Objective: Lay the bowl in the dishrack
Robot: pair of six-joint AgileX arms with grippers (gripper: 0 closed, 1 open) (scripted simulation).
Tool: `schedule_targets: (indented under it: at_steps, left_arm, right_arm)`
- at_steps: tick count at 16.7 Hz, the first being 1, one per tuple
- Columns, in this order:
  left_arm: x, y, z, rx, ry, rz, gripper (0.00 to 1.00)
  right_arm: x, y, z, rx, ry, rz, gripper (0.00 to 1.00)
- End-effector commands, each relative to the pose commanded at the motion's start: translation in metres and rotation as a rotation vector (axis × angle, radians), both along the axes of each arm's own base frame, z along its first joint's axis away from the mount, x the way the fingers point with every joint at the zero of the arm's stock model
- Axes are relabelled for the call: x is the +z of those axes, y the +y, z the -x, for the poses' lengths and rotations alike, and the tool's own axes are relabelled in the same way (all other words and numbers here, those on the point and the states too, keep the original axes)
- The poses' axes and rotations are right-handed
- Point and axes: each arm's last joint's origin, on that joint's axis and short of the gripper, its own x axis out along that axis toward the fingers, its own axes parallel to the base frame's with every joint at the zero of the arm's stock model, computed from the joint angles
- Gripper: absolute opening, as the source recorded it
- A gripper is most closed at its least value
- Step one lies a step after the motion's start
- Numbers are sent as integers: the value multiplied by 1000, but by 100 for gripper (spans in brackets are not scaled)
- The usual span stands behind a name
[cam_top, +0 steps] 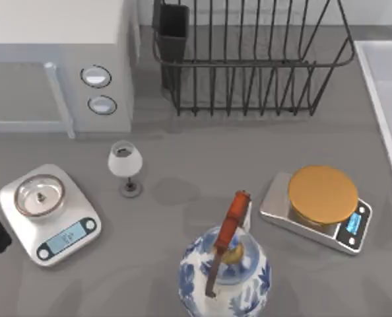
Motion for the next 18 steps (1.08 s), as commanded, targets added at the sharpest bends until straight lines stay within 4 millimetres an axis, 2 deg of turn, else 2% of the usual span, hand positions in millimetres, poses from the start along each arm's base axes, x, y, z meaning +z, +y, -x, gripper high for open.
schedule_targets:
  at_steps: [4,9,13,18]
  left_arm:
    - [0,0,0,0,0,0,100]
    - [0,0,0,0,0,0,100]
    - [0,0,0,0,0,0,100]
    - [0,0,0,0,0,0,100]
  right_arm:
    - [6,-2,0,-17,31,17,100]
    - [44,-15,-8,-105,275,114,100]
    - [70,-38,-40,-147,666,158,100]
    - [76,-87,-90,-109,1147,107,100]
